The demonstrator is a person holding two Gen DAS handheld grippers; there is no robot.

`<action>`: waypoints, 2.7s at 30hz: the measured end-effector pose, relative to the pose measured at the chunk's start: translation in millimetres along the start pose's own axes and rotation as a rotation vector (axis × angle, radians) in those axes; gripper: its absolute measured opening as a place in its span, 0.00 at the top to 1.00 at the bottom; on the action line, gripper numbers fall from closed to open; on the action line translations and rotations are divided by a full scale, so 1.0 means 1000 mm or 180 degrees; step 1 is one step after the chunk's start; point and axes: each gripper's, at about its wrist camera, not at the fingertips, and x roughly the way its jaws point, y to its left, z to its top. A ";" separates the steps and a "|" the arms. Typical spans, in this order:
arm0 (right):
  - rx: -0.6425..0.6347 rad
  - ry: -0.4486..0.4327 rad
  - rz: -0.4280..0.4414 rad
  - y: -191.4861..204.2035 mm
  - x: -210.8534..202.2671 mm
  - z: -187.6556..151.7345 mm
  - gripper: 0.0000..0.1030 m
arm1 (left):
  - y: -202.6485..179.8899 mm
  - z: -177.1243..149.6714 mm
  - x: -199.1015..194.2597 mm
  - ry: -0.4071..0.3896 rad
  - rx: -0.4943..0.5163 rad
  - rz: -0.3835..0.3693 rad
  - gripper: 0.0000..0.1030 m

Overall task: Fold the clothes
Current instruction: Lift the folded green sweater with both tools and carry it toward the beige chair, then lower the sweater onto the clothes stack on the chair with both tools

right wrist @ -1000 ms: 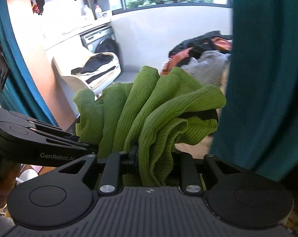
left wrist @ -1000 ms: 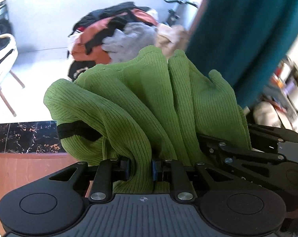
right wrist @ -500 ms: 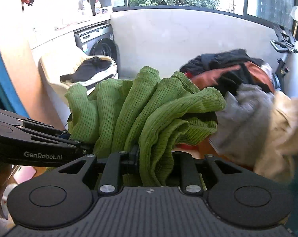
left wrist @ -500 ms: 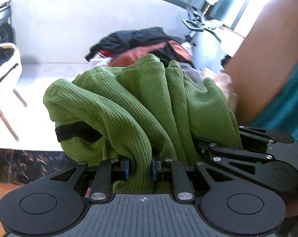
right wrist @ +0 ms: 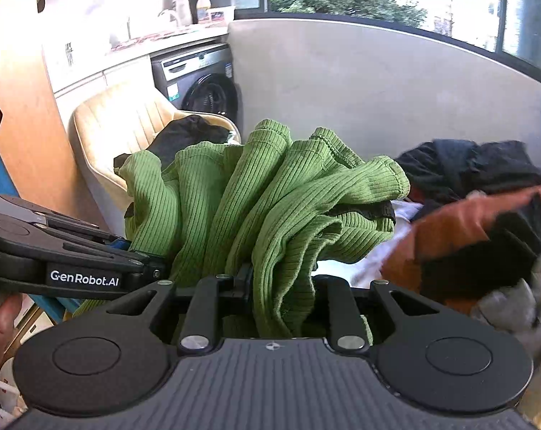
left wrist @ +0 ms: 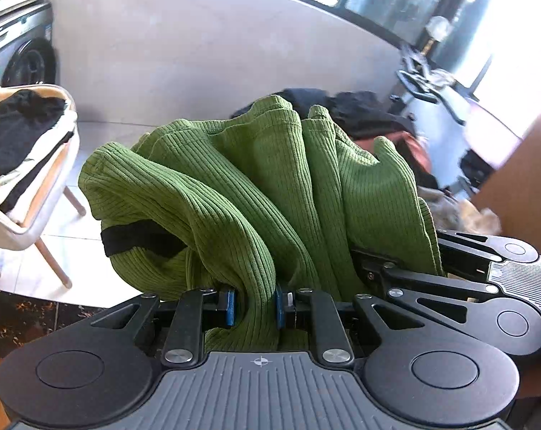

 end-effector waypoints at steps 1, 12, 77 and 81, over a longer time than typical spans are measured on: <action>-0.0010 0.0012 0.0024 -0.001 0.014 0.009 0.79 | 0.011 0.013 0.009 0.0014 -0.0010 0.0030 0.84; -0.0199 0.0098 0.0382 -0.057 0.188 0.150 0.79 | 0.109 0.185 0.122 0.0043 -0.0277 0.0367 0.84; -0.2150 0.1278 0.2010 0.181 0.821 0.442 0.79 | 0.689 0.245 0.223 0.0348 -0.3272 0.1932 0.81; -0.2272 0.1269 0.1886 0.189 0.830 0.423 0.77 | 0.695 0.239 0.237 0.0414 -0.3339 0.2001 0.71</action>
